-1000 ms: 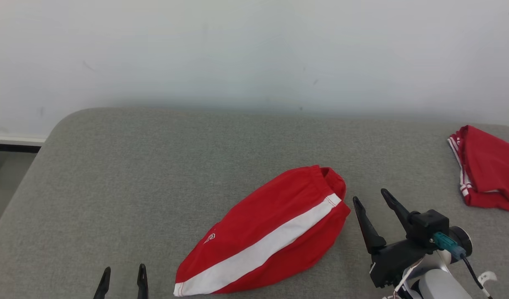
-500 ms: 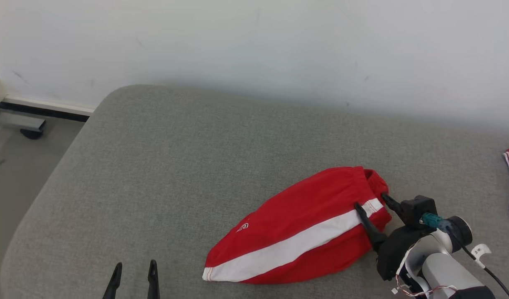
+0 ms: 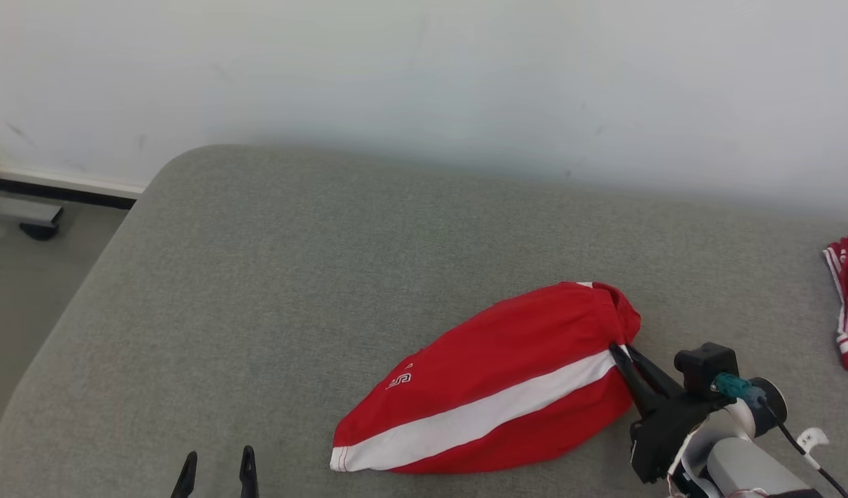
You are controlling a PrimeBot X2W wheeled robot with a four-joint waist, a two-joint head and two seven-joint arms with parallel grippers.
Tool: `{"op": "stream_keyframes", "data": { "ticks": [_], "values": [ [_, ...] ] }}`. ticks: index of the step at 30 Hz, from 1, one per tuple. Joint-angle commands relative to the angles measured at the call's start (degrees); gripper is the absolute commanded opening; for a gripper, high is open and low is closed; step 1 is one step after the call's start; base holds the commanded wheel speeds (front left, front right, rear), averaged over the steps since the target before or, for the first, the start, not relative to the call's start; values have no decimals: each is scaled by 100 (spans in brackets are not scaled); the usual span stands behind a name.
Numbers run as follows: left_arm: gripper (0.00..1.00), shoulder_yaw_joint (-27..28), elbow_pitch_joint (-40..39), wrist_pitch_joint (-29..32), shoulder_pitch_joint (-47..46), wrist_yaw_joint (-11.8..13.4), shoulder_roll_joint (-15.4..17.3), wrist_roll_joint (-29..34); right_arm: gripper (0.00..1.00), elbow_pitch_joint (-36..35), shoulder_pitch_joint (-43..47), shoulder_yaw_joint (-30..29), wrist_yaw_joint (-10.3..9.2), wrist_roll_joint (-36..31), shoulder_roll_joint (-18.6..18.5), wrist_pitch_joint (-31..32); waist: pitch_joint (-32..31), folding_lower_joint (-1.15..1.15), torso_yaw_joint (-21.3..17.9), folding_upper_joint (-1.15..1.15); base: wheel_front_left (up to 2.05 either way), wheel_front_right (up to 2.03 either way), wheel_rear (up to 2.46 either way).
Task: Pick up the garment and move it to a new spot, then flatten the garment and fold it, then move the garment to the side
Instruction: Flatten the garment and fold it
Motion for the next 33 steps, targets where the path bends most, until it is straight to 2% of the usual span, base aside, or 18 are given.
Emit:
{"op": "stream_keyframes", "data": {
  "ticks": [1,10,19,20,21,33],
  "values": [
    [100,13,8,-17,71,-4,-8,-30,0,-40,113,-22,-16,17,-32,-47,-127,0,-225,0,0,0,0],
    [100,74,79,-17,86,-41,-8,-141,0,-927,1236,-662,-16,-29,-139,-205,-146,0,-860,0,0,0,0],
    [100,136,143,-17,115,-85,-8,-144,0,-1859,2586,-1649,-16,-252,387,-125,-141,0,-1137,0,0,0,0],
    [100,145,156,-17,121,-86,-7,-136,48,-1939,2654,-1709,-16,-311,439,-135,-142,0,-1163,0,0,0,0],
    [100,154,165,-17,116,-95,-7,-127,100,-2004,2716,-1765,-16,-356,498,-122,-141,0,-1178,0,0,0,0],
    [100,423,32,-17,61,-167,-8,124,100,-2636,2953,-2328,-16,-962,863,-175,-237,0,-1295,0,0,0,0]
  ]
}}
